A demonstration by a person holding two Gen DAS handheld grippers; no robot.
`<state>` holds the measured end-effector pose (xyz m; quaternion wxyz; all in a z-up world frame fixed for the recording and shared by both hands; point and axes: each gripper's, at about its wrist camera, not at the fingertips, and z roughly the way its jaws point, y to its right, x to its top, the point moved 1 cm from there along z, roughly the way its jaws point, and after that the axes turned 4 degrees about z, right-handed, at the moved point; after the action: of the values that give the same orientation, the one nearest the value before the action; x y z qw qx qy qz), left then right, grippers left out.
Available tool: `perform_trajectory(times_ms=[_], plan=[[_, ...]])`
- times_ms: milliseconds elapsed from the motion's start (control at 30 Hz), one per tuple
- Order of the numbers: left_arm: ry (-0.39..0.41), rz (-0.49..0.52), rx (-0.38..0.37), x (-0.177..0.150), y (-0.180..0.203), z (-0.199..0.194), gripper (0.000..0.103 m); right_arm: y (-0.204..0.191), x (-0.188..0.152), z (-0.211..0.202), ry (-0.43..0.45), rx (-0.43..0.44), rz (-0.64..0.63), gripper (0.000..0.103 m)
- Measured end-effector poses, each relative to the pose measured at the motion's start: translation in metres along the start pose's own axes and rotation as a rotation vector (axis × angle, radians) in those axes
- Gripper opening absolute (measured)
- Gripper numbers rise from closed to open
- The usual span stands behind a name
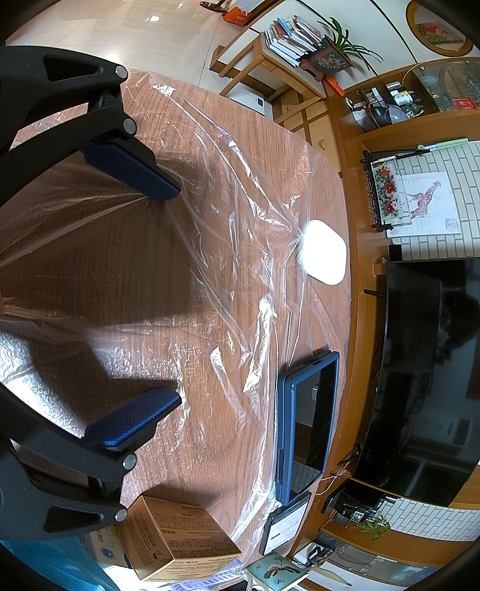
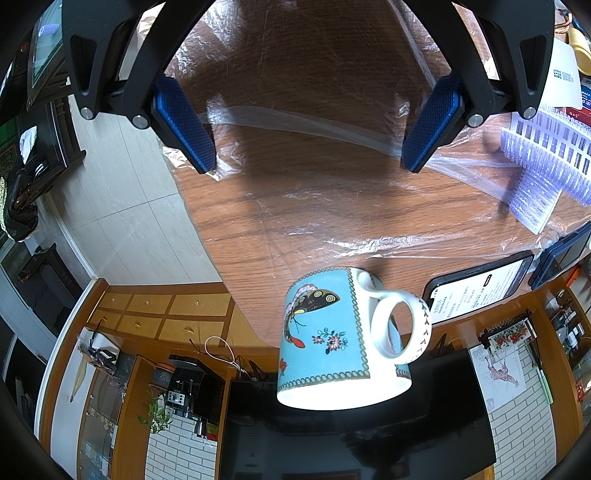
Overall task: Collect trash
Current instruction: 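Grasp the blue cloth with the left tool while the right tool grasps the yellow paper bag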
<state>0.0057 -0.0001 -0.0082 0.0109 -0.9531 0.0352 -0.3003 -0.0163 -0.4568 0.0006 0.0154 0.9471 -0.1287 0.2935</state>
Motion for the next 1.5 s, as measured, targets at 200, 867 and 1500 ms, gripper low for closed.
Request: perform_trajectory(times_ms=[200,867,1500], plan=[[0.000,0.005,0.000,0.000,0.000,0.000,0.102,0.004,0.003,-0.002,-0.030,-0.005,0.013,0.099],[0.099,0.142,-0.449,-0.025,0.066,-0.147,0.101,-0.046,-0.100,-0.188,0.028,0.470,-0.299,0.099],[-0.032,0.172,-0.424,-0.038,0.109,-0.084,0.101,-0.059,-0.150,-0.129,-0.198,0.461,-0.010,0.099]])
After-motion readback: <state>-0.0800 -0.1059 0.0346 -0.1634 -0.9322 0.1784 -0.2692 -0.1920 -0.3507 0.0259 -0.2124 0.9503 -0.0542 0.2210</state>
